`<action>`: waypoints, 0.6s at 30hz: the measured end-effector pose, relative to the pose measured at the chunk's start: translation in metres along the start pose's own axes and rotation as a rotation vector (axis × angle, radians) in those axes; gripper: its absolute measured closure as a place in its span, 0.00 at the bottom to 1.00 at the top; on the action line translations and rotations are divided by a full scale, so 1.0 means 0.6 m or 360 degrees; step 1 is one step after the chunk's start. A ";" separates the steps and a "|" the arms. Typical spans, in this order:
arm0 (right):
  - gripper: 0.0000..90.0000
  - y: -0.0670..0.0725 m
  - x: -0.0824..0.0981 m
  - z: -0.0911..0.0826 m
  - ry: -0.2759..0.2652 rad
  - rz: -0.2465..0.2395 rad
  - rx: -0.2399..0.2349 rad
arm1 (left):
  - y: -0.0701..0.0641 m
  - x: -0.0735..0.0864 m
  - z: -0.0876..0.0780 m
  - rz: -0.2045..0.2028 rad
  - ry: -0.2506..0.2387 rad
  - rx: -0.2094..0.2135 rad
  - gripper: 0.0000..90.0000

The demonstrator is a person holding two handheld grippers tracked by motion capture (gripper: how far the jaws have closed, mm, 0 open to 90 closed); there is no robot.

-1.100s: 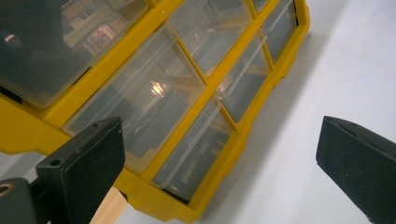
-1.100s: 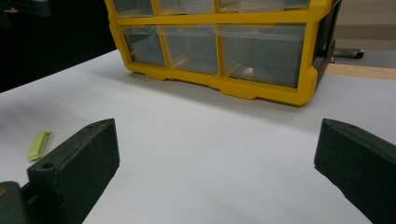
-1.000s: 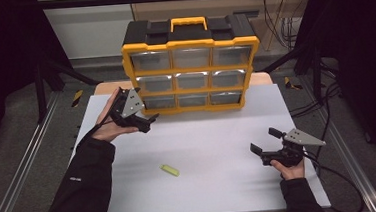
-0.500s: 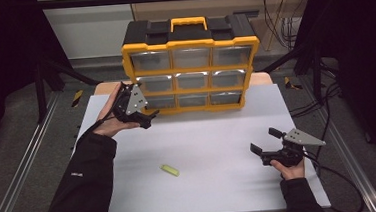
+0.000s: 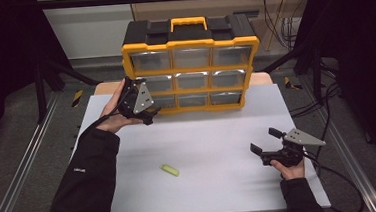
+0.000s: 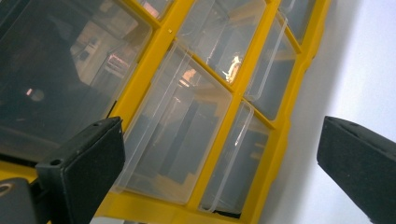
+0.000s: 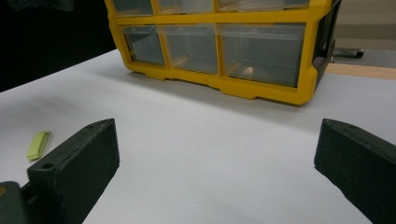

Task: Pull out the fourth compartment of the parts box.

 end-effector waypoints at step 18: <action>0.01 0.000 0.000 0.000 0.0001 -0.0002 0.0002 | 0.008 0.007 0.033 0.0235 0.0069 -0.0069 0.02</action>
Point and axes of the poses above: each handheld gripper's, and its own axes: z roughly forward along the jaws, x roughly out of its underside, y roughly to its left, the point moved 8 cm from there along z, roughly forward along the jaws, and after that the axes turned 2 degrees about y, right-handed, at the moved point
